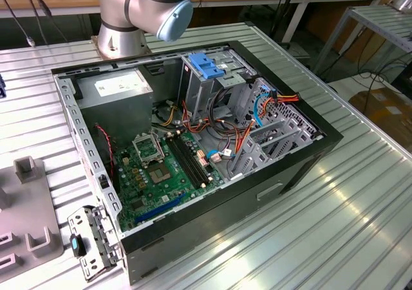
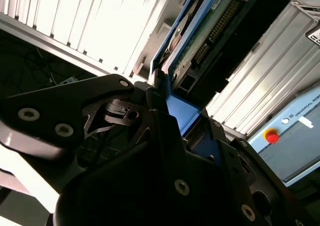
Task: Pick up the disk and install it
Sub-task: 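Pick up the disk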
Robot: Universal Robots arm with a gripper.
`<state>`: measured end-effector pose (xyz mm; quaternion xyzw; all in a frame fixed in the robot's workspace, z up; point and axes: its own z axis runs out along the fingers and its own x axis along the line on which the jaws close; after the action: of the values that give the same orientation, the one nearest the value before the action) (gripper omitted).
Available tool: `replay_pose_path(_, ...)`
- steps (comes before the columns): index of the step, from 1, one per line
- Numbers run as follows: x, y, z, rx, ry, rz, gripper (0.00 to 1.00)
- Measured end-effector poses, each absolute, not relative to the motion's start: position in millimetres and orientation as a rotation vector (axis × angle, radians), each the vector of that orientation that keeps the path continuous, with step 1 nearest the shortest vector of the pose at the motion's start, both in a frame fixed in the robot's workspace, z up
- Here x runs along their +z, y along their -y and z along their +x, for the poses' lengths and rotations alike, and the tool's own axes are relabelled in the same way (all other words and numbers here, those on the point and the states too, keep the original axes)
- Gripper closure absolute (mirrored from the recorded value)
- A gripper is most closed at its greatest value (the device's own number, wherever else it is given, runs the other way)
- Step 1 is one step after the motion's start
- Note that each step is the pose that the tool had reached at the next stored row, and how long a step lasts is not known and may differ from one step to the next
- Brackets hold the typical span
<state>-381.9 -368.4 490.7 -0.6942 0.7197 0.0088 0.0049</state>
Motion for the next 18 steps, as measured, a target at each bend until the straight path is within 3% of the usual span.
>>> replay_pose_path(18, 490.7, 368.6, -361.8, 0.027, -2.254, -2.174, 0.63)
